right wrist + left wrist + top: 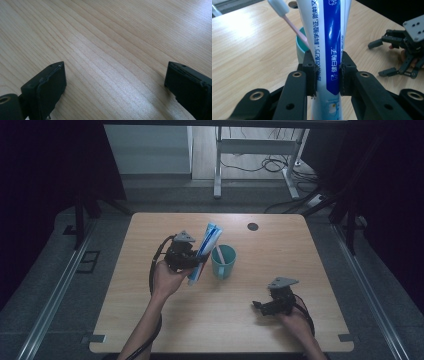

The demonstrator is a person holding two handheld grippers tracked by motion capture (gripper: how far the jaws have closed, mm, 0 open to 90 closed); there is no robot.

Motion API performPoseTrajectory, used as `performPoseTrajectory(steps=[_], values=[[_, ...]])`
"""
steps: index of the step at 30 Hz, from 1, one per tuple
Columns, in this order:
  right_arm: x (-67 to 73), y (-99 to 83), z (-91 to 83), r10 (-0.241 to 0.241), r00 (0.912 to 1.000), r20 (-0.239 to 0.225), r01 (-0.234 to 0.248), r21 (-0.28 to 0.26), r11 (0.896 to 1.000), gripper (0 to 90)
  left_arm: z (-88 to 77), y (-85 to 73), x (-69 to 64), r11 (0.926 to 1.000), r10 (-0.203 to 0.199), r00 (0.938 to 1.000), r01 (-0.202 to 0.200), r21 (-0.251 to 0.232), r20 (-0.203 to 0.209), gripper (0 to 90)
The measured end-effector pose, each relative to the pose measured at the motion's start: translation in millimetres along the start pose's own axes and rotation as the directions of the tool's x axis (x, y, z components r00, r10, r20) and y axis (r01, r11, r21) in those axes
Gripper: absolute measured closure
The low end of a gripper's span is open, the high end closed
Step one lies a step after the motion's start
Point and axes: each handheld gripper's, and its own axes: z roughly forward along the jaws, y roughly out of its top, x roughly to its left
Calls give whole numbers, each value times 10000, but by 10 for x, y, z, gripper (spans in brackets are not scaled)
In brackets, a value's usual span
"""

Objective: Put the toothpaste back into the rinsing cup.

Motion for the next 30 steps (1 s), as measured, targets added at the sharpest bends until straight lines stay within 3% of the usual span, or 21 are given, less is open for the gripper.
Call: performPoseTrajectory(steps=[7,30], values=[[1,-1,0,5,10000,-1,-5,-12,10000,36,40,103,-17,9994,-25,10000,24,-359,-29,725],[0,0,-2,-13,10000,-1,13,10,10000,37,289,515,-107,9924,389,9987,-423,-1156,-323,724]])
